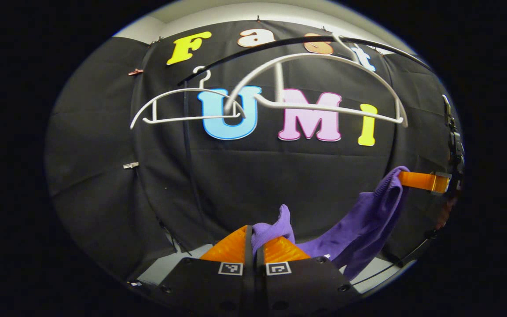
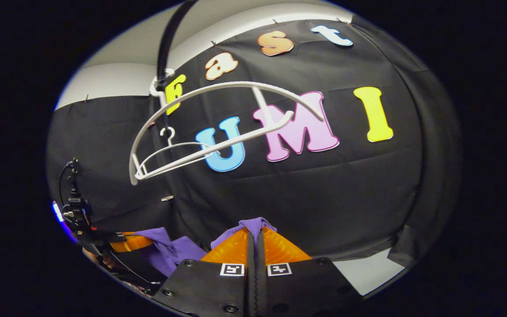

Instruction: Grasp the clothes on the hanger with both hands and then place them into the laundry hamper below.

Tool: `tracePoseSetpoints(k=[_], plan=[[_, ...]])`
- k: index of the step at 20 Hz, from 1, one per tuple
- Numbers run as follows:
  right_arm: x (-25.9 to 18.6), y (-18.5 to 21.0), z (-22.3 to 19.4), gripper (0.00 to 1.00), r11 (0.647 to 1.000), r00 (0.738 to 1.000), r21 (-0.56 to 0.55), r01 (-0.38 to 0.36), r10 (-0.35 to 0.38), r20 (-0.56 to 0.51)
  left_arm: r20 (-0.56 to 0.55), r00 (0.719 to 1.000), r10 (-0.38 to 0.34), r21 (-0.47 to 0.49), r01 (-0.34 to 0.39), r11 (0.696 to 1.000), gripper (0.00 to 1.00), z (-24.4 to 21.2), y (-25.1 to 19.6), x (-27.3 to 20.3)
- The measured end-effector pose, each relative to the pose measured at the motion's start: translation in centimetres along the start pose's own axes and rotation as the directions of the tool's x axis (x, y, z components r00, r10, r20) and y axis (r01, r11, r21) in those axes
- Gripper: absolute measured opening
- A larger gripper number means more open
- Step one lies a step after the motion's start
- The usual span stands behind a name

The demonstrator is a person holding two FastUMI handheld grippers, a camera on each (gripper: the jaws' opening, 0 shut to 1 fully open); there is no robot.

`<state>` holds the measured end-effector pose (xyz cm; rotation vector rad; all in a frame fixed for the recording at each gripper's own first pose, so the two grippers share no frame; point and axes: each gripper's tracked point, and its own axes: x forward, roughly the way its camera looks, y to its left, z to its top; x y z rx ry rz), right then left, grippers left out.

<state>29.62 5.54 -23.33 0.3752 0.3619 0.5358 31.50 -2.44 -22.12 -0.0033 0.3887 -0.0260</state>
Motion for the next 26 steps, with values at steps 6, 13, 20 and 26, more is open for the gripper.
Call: tracePoseSetpoints(k=[6,13,20,26], plan=[[-1.8,5.9,2.5,0.04,0.994,0.993,-0.018,-0.108,0.109,0.034,0.054,0.988,-0.143,-0.056,0.146,0.988,0.05,2.8,-6.7,-2.1],[-1.6,2.9,-8.1,0.04,0.999,0.983,-0.03,-0.029,0.023,-0.184,-0.142,0.975,-0.172,-0.119,0.156,0.981,0.05,-6.6,-8.2,-0.3],[-1.9,-2.3,-20.7,0.05,0.993,0.866,-0.082,0.086,-0.115,-0.486,-0.393,0.897,-0.2,-0.139,0.158,0.978,0.05,-18.4,-9.8,2.2],[-3.9,-6.5,-33.1,0.05,0.979,0.65,-0.125,0.161,-0.201,-0.733,-0.602,0.775,-0.191,-0.117,0.151,0.982,0.05,-28.2,-9.9,2.5]])
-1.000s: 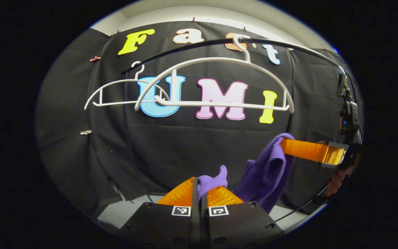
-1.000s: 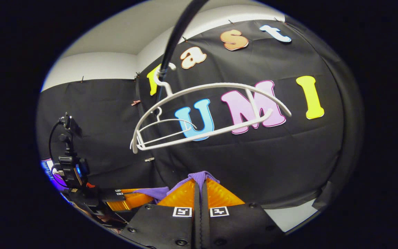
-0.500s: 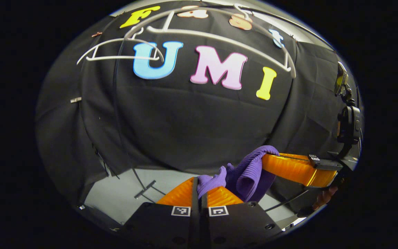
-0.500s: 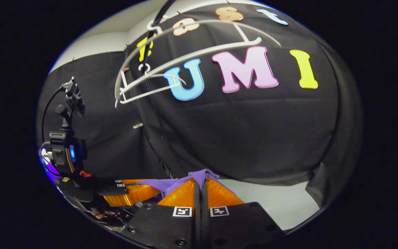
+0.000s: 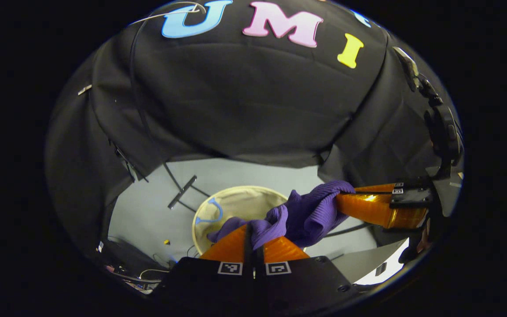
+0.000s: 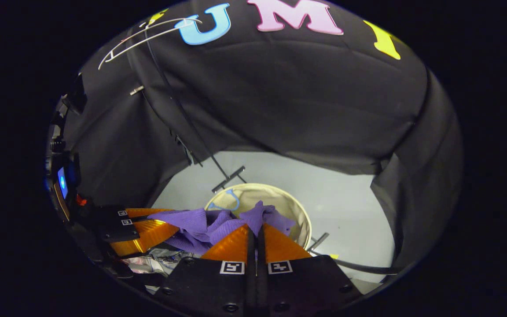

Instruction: Grasp the clothes on the hanger with both hands and then place them into the laundry hamper below.

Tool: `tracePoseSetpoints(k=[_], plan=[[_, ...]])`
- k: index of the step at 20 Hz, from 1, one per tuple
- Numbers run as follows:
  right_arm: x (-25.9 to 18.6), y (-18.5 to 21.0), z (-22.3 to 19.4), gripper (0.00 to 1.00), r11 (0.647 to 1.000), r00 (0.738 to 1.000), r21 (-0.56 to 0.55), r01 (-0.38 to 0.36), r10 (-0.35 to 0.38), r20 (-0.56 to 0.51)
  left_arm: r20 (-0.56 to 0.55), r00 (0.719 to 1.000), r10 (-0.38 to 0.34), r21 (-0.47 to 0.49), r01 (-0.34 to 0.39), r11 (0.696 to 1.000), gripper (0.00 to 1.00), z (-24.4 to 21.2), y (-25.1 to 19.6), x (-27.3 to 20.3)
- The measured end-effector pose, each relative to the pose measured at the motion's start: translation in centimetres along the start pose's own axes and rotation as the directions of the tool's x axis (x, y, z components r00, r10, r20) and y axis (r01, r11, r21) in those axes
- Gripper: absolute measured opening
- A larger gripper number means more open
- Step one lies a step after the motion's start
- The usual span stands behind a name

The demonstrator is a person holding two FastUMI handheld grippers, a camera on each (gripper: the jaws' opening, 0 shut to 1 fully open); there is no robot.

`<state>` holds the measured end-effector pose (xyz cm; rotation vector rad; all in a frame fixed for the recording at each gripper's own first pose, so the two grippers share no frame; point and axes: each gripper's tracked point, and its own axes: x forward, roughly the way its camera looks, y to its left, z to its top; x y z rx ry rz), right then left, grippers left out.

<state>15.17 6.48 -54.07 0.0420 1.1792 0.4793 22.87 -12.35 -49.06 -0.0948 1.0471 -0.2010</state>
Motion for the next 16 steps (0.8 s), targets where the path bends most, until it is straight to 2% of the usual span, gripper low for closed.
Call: tracePoseSetpoints(k=[4,9,11,12,14,15,16], plan=[[0.8,0.1,-1.6,0.05,1.0,0.996,-0.015,0.021,-0.022,-0.084,-0.105,0.994,0.02,-0.006,-0.02,1.0,0.05,-3.9,0.8,1.7],[1.2,-0.2,-2.2,0.05,0.999,0.991,-0.032,0.024,-0.028,-0.129,-0.149,0.988,0.042,-0.029,-0.047,0.998,0.05,-3.9,1.3,3.0],[0.9,-0.1,-2.4,0.06,1.0,0.989,-0.011,0.024,-0.025,-0.143,-0.154,0.983,0.098,-0.015,-0.102,0.995,0.05,-4.3,2.5,3.1],[0.9,0.1,-3.0,0.37,1.0,0.988,0.0,0.019,-0.019,-0.153,-0.152,0.984,0.087,-0.03,-0.093,0.995,0.05,-4.3,2.5,3.3],[1.2,-0.3,-2.7,1.0,0.999,0.987,0.002,0.038,-0.038,-0.155,-0.156,0.985,0.075,-0.042,-0.082,0.996,0.63,-4.4,2.1,3.7],[1.2,-0.5,-2.8,0.98,0.999,0.986,0.001,0.051,-0.05,-0.159,-0.151,0.986,0.075,-0.035,-0.081,0.996,0.92,-4.0,1.9,3.9],[1.1,-0.6,-3.0,0.99,0.998,0.985,0.003,0.058,-0.057,-0.162,-0.152,0.986,0.075,-0.029,-0.08,0.996,0.95,-3.7,1.9,3.3]])
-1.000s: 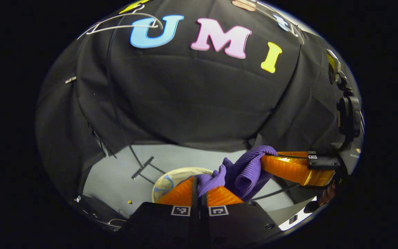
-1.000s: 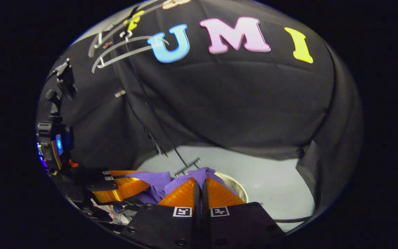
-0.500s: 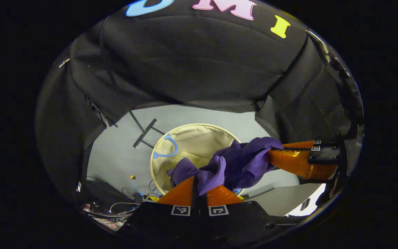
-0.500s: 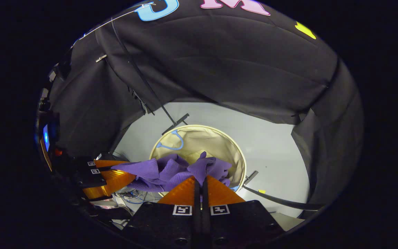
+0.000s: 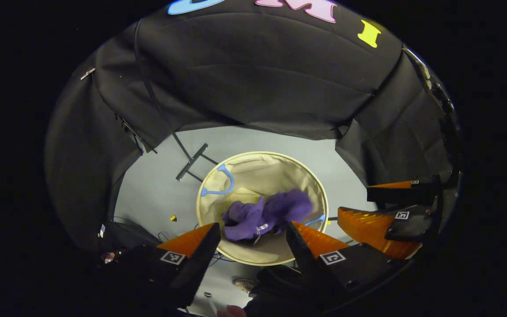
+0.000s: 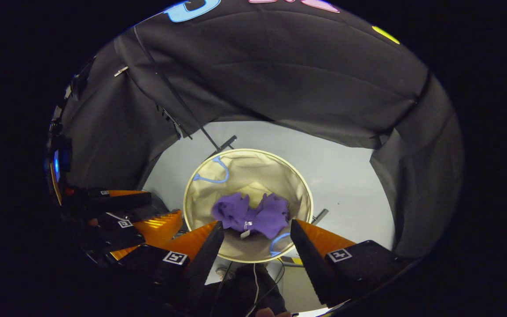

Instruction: Grasp the clothes on the hanger with both hands and then place them into the laundry hamper below.

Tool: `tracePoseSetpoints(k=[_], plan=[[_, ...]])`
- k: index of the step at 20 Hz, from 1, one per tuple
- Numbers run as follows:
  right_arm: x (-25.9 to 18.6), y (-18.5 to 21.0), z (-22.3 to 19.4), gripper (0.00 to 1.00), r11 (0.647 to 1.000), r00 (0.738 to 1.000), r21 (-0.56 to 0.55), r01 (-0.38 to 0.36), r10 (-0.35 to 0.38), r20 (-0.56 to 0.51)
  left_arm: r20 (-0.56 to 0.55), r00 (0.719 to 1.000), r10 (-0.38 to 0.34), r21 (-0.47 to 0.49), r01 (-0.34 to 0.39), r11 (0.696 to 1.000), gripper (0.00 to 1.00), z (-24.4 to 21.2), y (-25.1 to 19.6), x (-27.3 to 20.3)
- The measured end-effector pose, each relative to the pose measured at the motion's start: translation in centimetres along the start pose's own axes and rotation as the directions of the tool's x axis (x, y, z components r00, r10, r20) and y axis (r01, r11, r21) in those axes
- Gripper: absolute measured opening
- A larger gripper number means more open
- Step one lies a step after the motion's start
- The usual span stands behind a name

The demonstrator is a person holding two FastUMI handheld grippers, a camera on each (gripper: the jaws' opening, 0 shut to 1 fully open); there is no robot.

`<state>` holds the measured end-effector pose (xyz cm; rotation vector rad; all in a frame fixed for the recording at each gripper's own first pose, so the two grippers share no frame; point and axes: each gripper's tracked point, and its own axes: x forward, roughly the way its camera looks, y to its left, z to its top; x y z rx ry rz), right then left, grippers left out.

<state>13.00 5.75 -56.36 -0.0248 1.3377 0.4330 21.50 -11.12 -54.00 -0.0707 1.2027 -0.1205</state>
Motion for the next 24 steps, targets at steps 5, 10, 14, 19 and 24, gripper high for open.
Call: tracePoseSetpoints(k=[5,10,14,19,24], plan=[[-0.7,-0.5,0.3,0.99,0.999,0.999,-0.001,0.035,-0.035,0.028,0.003,1.0,-0.009,-0.007,0.009,1.0,0.96,-0.2,-0.7,-1.3],[-2.2,-0.6,1.8,1.0,0.998,0.991,0.012,0.069,-0.069,0.115,0.066,0.998,-0.023,-0.017,0.024,1.0,0.96,-0.1,-1.3,-4.3],[-4.9,-0.4,4.5,1.0,0.993,0.964,0.05,0.103,-0.112,0.242,0.196,0.979,-0.054,-0.003,0.056,0.998,0.95,2.0,-1.8,-8.9],[-9.8,0.3,7.7,0.99,0.983,0.892,0.115,0.145,-0.18,0.414,0.371,0.924,-0.095,0.044,0.085,0.995,0.95,4.6,-2.3,-16.8],[-15.4,1.2,9.9,0.99,0.972,0.785,0.138,0.188,-0.233,0.575,0.534,0.834,-0.142,0.108,0.099,0.989,0.95,5.4,-3.0,-26.2]])
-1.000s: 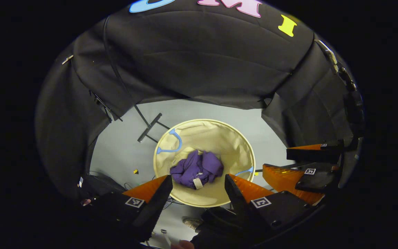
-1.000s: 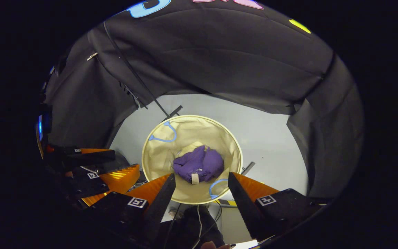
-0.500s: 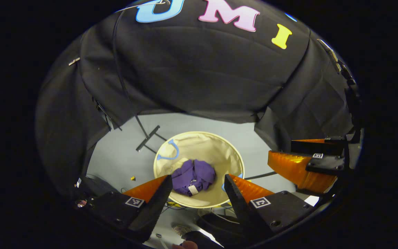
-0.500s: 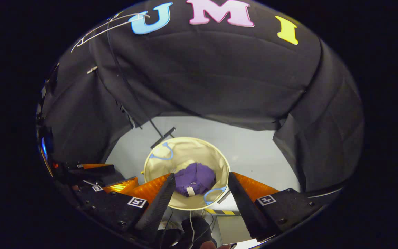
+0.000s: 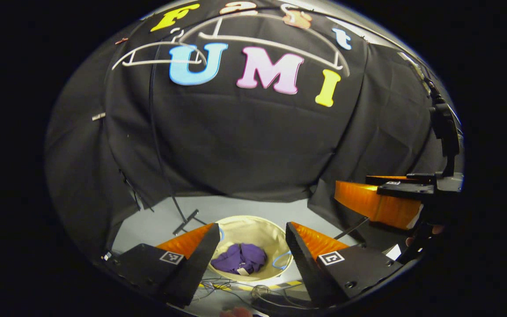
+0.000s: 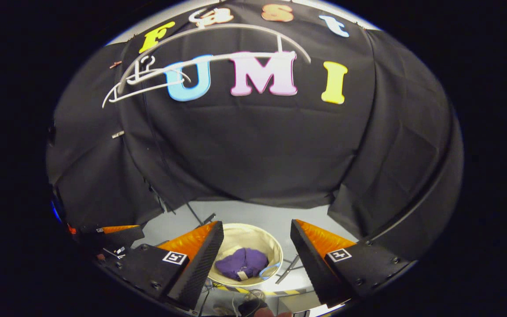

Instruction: Grasp the clothes on the hanger with both hands and then place them into the laundry hamper below.

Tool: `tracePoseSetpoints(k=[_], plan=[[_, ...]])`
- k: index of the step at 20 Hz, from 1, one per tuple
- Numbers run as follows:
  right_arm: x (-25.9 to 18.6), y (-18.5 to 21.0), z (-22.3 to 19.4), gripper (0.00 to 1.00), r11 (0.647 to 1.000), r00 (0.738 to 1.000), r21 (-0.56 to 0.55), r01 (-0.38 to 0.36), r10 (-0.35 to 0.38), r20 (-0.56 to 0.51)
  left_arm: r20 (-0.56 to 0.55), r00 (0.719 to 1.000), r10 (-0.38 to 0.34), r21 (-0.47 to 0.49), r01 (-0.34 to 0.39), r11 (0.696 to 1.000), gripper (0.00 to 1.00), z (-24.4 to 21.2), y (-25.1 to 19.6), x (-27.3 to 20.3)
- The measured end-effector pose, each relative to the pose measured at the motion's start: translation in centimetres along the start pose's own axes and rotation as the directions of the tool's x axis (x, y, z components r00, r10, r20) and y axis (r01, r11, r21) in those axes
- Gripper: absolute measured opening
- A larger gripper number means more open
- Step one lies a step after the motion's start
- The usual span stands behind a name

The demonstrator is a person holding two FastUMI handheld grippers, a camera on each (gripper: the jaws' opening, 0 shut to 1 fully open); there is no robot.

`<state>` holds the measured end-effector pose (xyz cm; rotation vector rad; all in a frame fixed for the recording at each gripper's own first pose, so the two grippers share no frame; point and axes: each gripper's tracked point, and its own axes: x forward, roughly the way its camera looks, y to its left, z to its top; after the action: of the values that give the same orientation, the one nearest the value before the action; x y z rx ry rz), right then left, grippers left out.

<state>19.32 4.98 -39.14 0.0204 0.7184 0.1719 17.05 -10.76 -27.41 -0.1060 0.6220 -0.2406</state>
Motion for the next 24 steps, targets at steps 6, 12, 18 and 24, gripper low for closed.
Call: tracePoseSetpoints(k=[6,12,18,24], plan=[[-5.5,0.7,5.3,0.99,0.999,0.98,-0.009,0.046,-0.044,0.193,0.212,0.976,-0.044,0.057,0.032,0.998,0.95,5.5,-0.9,-8.5],[-11.5,1.8,10.5,0.98,0.996,0.922,-0.028,0.084,-0.067,0.38,0.379,0.921,-0.084,0.06,0.066,0.996,0.95,9.2,-2.4,-16.7],[-18.6,3.3,14.2,0.95,0.997,0.856,0.001,0.078,-0.067,0.512,0.48,0.872,-0.098,0.09,0.062,0.994,0.94,11.5,-2.7,-22.6],[-21.9,3.8,16.7,0.95,0.995,0.801,-0.01,0.102,-0.077,0.593,0.526,0.846,-0.088,0.082,0.052,0.995,0.96,13.5,-2.1,-24.8]])
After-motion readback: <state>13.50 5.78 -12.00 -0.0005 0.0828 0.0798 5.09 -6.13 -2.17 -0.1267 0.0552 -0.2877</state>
